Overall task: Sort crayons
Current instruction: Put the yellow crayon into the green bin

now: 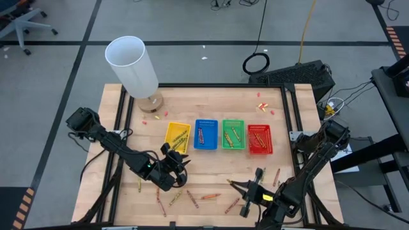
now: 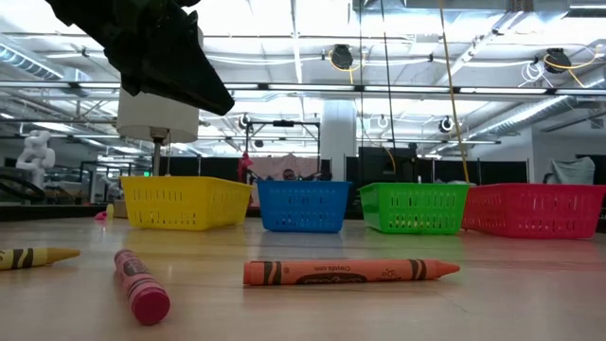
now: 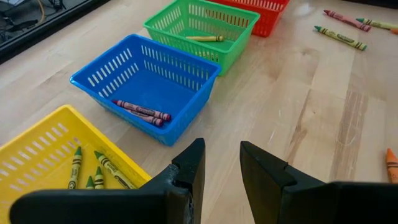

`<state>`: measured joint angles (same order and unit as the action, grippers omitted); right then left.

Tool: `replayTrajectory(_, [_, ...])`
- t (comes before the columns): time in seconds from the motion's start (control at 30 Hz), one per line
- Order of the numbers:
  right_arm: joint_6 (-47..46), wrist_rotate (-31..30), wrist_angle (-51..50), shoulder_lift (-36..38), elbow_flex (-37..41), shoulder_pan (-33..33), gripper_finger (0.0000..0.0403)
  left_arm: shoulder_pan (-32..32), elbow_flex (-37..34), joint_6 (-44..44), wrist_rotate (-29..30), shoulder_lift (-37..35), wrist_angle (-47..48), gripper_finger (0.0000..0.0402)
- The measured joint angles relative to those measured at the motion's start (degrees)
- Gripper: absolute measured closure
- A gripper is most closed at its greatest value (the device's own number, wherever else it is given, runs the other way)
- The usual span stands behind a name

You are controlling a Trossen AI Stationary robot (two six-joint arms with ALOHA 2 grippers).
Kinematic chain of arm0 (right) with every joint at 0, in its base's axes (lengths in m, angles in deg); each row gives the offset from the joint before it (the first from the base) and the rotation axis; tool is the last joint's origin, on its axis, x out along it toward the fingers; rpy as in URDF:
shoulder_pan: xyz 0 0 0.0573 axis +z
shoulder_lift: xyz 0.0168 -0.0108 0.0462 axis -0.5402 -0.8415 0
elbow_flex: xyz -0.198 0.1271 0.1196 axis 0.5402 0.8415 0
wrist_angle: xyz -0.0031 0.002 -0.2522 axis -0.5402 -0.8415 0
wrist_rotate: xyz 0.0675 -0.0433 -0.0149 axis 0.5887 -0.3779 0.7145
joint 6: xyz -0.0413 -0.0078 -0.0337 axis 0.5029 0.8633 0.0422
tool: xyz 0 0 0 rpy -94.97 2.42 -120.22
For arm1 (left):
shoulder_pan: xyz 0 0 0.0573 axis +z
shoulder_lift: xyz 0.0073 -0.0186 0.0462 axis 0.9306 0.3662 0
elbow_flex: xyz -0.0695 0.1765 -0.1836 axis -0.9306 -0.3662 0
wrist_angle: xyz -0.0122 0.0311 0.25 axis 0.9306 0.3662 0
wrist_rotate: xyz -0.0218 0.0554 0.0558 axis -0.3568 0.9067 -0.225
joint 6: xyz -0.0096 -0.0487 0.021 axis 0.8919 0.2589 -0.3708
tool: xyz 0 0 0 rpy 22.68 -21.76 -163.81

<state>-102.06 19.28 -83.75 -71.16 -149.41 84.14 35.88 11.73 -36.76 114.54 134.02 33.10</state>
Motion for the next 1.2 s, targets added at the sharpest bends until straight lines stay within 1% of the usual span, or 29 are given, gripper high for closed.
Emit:
replayTrajectory(0.23, [-1.87, -0.11, 0.64, 0.00, 0.00, 0.00, 0.0398, 0.00, 0.00, 0.00, -0.01, 0.00, 0.00, 0.0301])
replayTrajectory(0.43, [1.07, -0.15, 0.61, 0.00, 0.00, -0.52, 0.0398, 0.00, 0.00, -0.01, 0.01, 0.00, 0.00, 0.0301])
replayTrajectory(0.6, [0.57, -0.17, -0.55, 0.00, 0.00, -2.63, 0.0398, 0.00, 0.00, 0.05, 0.01, 0.00, 0.00, 0.0301])
replayTrajectory(0.7, [-0.99, -0.17, -3.68, 0.00, -0.01, -4.98, 0.0398, 0.00, 0.00, 0.06, 0.01, 0.02, -0.24, 0.0301])
replayTrajectory(0.87, [-6.95, -0.20, -13.37, 0.00, -0.02, -10.23, 0.0398, 0.00, 0.00, 0.04, 0.01, 0.02, -0.47, 0.0301])
replayTrajectory(1.07, [-19.26, -0.20, -26.22, 0.00, 0.03, -17.72, 0.0398, 0.00, 0.00, 0.04, -0.01, 0.02, -0.55, 0.0301])
replayTrajectory(1.13, [-23.57, -0.22, -28.45, 0.02, 0.87, -20.27, 0.0398, 0.00, 0.00, 0.06, -0.05, 0.02, -0.57, 0.0301])
replayTrajectory(1.2, [-26.33, -0.09, -28.65, 0.02, 2.31, -22.65, 0.0398, -0.01, 0.00, 0.04, -0.54, 0.02, -0.56, 0.0301])
